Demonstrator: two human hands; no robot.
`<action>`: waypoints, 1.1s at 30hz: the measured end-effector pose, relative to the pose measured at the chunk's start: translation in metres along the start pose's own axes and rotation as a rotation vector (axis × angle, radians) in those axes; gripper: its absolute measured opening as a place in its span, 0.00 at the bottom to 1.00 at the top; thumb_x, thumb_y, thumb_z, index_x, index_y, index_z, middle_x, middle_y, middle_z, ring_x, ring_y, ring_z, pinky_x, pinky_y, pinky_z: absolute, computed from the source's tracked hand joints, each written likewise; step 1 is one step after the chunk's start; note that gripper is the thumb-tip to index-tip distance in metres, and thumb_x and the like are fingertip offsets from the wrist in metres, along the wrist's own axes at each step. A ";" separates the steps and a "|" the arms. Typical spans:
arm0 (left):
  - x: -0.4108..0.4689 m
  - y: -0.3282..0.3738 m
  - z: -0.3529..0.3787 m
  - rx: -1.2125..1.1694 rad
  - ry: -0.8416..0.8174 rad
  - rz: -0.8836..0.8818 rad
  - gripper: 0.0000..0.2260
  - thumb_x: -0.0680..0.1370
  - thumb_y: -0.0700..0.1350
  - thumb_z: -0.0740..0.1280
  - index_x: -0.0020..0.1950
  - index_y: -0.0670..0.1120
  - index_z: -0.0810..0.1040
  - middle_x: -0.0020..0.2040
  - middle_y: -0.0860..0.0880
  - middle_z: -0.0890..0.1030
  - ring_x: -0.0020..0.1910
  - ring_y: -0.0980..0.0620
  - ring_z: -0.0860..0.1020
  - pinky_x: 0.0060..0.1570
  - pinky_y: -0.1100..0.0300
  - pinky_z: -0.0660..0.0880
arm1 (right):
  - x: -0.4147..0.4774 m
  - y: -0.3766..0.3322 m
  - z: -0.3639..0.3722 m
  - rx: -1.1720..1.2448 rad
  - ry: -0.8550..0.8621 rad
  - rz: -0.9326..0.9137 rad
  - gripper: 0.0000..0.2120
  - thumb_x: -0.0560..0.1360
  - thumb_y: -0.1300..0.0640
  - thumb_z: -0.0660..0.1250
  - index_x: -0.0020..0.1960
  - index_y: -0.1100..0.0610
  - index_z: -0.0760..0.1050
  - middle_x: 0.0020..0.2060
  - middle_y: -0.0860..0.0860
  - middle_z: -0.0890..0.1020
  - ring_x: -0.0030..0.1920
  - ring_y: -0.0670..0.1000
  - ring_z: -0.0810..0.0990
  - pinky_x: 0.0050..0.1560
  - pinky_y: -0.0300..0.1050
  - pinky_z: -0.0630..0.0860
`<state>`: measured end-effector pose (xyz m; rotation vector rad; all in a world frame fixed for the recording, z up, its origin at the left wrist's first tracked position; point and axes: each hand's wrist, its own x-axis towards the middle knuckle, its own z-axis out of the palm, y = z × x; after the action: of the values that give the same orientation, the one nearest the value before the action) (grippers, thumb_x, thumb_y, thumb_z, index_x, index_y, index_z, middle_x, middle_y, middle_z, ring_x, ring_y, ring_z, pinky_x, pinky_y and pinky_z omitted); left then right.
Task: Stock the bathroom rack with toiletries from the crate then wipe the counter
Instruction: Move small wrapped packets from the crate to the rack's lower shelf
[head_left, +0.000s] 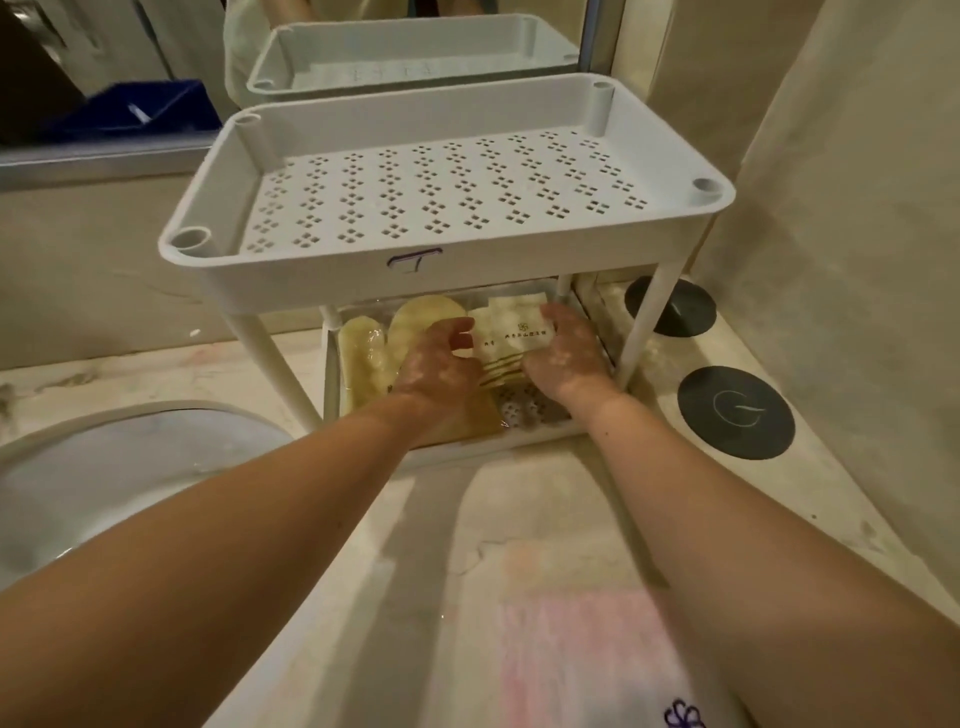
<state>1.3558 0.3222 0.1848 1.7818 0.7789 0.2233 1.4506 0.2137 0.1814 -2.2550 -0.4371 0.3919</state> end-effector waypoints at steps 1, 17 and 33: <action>0.005 -0.001 0.001 0.002 -0.006 -0.005 0.24 0.76 0.30 0.64 0.71 0.43 0.69 0.61 0.46 0.77 0.54 0.45 0.79 0.52 0.56 0.78 | 0.004 0.001 0.002 0.003 0.002 0.006 0.29 0.74 0.63 0.65 0.73 0.50 0.65 0.73 0.53 0.65 0.71 0.56 0.67 0.69 0.52 0.69; 0.034 -0.011 0.013 0.183 0.038 0.010 0.18 0.79 0.31 0.60 0.69 0.39 0.72 0.58 0.47 0.77 0.38 0.62 0.73 0.31 0.83 0.66 | 0.031 0.006 0.025 -0.287 0.032 -0.116 0.21 0.76 0.57 0.66 0.68 0.56 0.73 0.70 0.60 0.68 0.71 0.61 0.66 0.69 0.54 0.69; -0.056 0.006 -0.012 0.086 0.075 0.033 0.22 0.76 0.35 0.63 0.68 0.51 0.73 0.63 0.52 0.76 0.46 0.60 0.75 0.39 0.71 0.72 | -0.064 -0.015 -0.011 -0.082 0.014 -0.075 0.22 0.77 0.52 0.66 0.70 0.48 0.70 0.68 0.50 0.73 0.65 0.53 0.75 0.66 0.46 0.72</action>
<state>1.3094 0.2970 0.2074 1.8772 0.8237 0.2835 1.3949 0.1887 0.2086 -2.3114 -0.5370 0.3246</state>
